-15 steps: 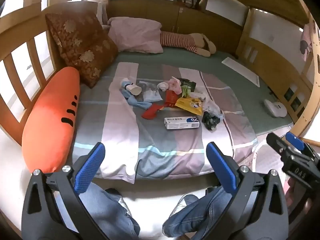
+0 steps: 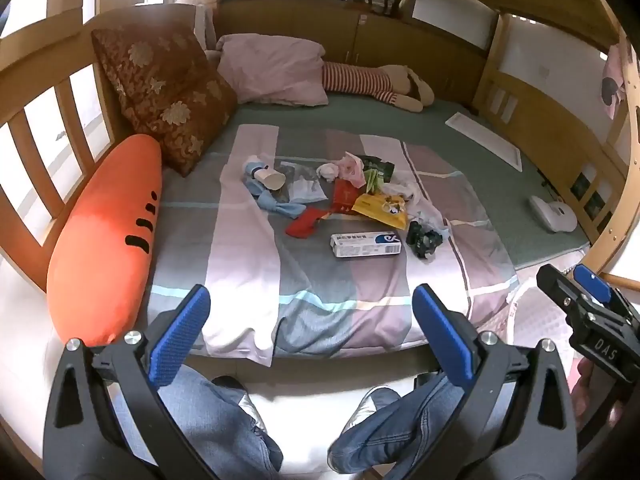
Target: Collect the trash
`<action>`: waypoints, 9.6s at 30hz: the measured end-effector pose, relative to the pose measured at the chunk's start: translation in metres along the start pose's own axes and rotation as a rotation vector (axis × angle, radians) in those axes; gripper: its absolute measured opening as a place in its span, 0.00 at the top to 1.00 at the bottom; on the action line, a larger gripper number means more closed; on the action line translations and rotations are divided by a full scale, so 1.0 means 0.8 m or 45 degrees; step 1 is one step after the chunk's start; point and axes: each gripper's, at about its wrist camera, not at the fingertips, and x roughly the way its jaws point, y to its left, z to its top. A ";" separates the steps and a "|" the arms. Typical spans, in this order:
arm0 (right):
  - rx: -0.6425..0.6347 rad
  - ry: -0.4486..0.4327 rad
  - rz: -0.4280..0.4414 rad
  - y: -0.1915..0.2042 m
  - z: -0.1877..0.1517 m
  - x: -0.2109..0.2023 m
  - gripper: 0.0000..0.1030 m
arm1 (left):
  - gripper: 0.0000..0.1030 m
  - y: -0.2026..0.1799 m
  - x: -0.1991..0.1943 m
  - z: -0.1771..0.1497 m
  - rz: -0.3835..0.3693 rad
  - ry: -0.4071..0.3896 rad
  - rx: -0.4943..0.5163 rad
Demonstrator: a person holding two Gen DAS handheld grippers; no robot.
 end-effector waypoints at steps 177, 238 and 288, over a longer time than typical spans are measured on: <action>0.134 0.138 0.096 -0.035 0.113 0.351 0.14 | 0.10 -0.041 0.456 0.092 -0.198 0.341 0.199; 0.011 -0.077 0.083 0.018 0.075 0.222 0.62 | 0.52 0.011 0.249 0.070 -0.063 -0.073 -0.043; 0.339 0.140 -0.443 -0.268 -0.109 0.126 0.47 | 0.53 -0.142 0.243 0.042 -0.446 0.030 0.330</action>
